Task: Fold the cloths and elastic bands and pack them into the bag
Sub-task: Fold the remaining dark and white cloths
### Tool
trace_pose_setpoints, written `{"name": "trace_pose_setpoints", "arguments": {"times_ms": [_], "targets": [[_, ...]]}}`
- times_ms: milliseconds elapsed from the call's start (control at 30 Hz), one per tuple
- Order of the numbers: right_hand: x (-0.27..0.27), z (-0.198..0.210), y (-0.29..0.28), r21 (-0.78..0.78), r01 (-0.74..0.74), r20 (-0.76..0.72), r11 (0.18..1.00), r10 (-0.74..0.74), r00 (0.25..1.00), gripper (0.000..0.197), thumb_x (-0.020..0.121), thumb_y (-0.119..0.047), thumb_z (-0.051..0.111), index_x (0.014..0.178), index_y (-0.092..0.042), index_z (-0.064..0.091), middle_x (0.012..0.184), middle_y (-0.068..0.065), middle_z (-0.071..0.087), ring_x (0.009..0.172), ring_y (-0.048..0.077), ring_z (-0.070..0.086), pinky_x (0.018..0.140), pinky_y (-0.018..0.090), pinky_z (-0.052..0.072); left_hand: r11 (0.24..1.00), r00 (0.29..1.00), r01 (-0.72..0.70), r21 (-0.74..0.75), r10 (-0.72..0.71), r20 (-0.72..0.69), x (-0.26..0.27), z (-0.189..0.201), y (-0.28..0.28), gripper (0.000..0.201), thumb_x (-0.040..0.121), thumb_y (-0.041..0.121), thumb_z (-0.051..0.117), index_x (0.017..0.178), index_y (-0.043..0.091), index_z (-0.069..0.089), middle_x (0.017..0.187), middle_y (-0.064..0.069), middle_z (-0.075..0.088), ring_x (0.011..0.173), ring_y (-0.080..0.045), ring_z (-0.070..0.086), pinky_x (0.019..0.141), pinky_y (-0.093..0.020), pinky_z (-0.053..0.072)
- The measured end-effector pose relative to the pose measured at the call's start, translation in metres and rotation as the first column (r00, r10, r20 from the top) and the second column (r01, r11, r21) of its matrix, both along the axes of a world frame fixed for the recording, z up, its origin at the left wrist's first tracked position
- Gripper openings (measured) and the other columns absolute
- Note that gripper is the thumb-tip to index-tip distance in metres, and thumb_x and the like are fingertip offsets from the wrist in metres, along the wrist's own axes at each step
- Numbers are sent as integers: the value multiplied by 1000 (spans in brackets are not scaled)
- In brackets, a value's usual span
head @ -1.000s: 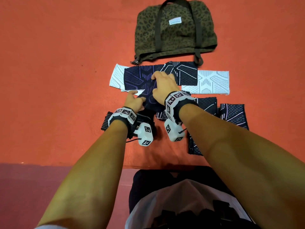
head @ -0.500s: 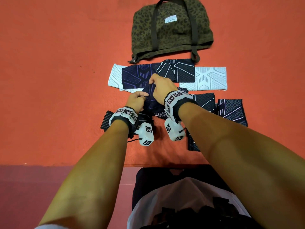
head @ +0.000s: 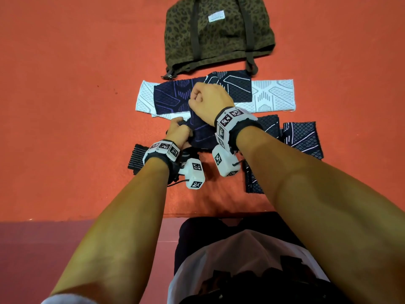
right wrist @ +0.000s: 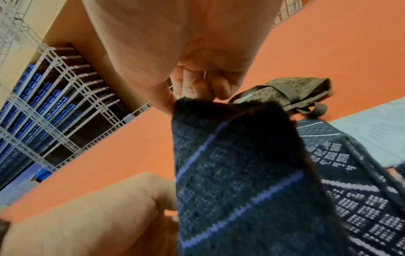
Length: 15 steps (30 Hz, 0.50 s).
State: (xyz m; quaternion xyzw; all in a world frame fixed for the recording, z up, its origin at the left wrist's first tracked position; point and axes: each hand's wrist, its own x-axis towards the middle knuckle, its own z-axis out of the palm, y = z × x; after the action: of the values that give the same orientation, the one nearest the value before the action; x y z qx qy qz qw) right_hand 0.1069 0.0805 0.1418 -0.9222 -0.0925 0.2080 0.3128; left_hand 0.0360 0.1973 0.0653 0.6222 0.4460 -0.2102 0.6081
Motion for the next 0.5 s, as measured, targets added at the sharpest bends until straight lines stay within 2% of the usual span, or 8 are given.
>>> {"name": "trace_pose_setpoints", "arguments": {"times_ms": [33, 100, 167, 233, 300, 400, 433, 500], "targets": [[-2, -4, -4, -5, -1, -29, 1000, 1, 1000, 9, 82, -29, 54, 87, -26, 60, 77, -6, 65, 82, 22, 60, 81, 35, 50, 1000, 1000, 3, 15, -3, -7, 0, -9, 2, 74, 52, 4, 47, 122, 26, 48, 96, -9, 61, 93, -28, 61, 93, -52, 54], [-7, -14, -15, -73, -31, -122, 997, 21, 992, 21, 79, -31, 54, 100, -27, 57, 84, -3, 65, 88, 27, 59, 84, 37, 49, 1000, 999, 15, 23, -14, -33, -2, -22, 3, 73, 52, 5, 48, 122, 26, 46, 100, -10, 65, 100, -30, 65, 91, -56, 54], [-12, -22, -27, -152, -55, -204, 987, 23, 979, 37, 78, -22, 55, 114, -26, 50, 87, 0, 60, 90, 31, 54, 81, 38, 49, 1000, 999, 17, 12, -16, -34, -3, -34, 3, 76, 55, 5, 51, 127, 25, 42, 111, -14, 65, 101, -31, 66, 88, -55, 56], [-15, -29, -36, -202, -72, -222, 977, 26, 975, 42, 78, -14, 54, 119, -23, 46, 84, 2, 57, 89, 33, 55, 79, 40, 49, 1000, 1000, 3, -2, -3, -29, -4, -22, -3, 74, 58, 4, 50, 128, 25, 42, 115, -15, 63, 101, -28, 65, 88, -53, 57], [-15, -33, -41, -231, -61, -198, 971, 15, 980, 39, 82, -15, 54, 119, -21, 44, 84, 3, 58, 89, 33, 57, 79, 40, 47, 998, 998, -54, -20, 54, -9, -4, -8, -9, 68, 62, 2, 45, 127, 24, 46, 106, -10, 62, 94, -22, 63, 87, -46, 58], [-16, -37, -48, -265, 7, -178, 964, -56, 982, 36, 87, -26, 59, 120, -20, 47, 84, -2, 59, 87, 27, 56, 91, 41, 38, 992, 992, -123, 3, 123, 35, -4, -3, -11, 54, 73, 3, 45, 122, 23, 52, 84, -6, 59, 68, -15, 57, 68, -35, 54], [-17, -38, -49, -267, 17, -195, 964, -71, 978, 37, 85, -28, 60, 119, -21, 48, 82, -4, 58, 87, 25, 56, 94, 42, 35, 991, 991, -131, 19, 130, 44, -4, -4, -10, 48, 74, 6, 48, 118, 24, 53, 83, -7, 61, 64, -15, 57, 66, -36, 53], [-21, -39, -52, -259, 8, -255, 966, -76, 964, 43, 80, -24, 61, 120, -23, 47, 80, -6, 54, 89, 25, 55, 98, 42, 34, 988, 986, -154, 25, 153, 60, -4, -12, -6, 45, 68, 10, 53, 110, 26, 53, 92, -10, 64, 67, -18, 60, 69, -39, 55]]}}
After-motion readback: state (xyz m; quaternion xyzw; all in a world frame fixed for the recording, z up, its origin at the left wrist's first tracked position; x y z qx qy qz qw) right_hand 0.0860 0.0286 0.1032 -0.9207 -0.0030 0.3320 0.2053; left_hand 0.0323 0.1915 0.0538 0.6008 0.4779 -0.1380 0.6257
